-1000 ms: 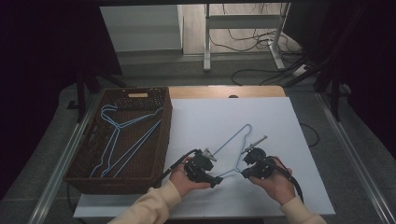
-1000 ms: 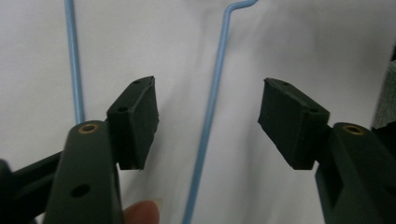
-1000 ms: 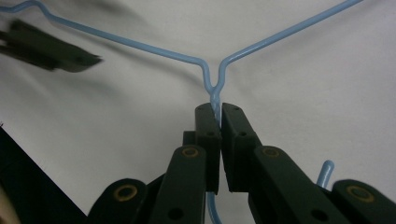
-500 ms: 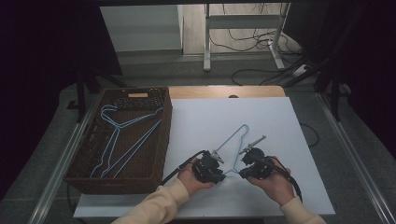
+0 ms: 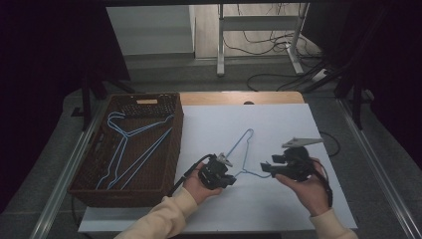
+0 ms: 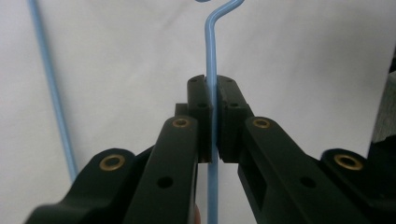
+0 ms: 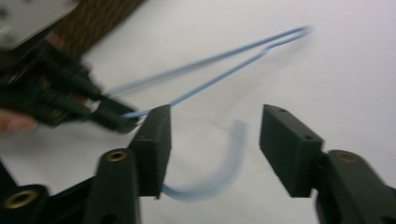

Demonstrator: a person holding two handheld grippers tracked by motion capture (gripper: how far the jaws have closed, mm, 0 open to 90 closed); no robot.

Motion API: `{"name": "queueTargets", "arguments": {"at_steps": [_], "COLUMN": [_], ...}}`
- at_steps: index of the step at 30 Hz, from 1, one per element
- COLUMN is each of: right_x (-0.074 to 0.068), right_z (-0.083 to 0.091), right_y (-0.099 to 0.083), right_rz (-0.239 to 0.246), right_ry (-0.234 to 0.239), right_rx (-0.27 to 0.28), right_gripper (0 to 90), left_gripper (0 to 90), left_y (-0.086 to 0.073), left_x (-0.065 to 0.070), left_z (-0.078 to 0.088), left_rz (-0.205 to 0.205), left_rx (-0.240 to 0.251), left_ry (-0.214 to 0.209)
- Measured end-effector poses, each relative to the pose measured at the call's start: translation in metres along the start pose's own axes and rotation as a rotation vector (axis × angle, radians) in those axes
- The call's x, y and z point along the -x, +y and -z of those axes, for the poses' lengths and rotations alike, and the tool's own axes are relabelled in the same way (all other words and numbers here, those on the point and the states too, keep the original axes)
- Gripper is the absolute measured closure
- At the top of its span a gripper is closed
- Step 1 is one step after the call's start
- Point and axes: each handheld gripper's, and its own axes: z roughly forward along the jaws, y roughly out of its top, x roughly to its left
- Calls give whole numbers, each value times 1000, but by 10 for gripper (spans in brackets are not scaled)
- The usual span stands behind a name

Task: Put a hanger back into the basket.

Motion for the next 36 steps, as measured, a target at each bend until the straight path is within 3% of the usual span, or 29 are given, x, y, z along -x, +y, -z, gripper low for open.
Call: {"name": "queueTargets", "arguments": {"at_steps": [1,2,3,6,7,12,16,21,36], "right_x": [13,13,25,35,44,60,62,60,57], "right_z": [8,8,14,18,22,20,16,12,5], "right_y": [-3,-3,-8,-12,-16,-25,-28,-29,-30], "right_rz": [-40,-40,-71,-92,-124,-169,-168,-152,-131], "right_ry": [-11,-11,-16,-38,-52,-65,-77,-75,-71], "right_rx": [58,58,102,135,158,149,123,107,71], "right_gripper": [392,392,385,382,381,376,376,376,381], "left_gripper": [862,862,863,863,863,863,864,865,865], "left_y": [1,1,2,2,3,6,12,14,11], "left_x": [-1,-1,-2,-4,-5,-4,0,1,-19], "left_z": [7,7,13,19,25,38,56,71,125], "left_rz": [13,13,23,36,37,38,26,27,78], "left_rx": [16,16,33,49,63,98,149,178,284], "left_ry": [-3,-3,2,0,3,-3,-20,-31,-102]}}
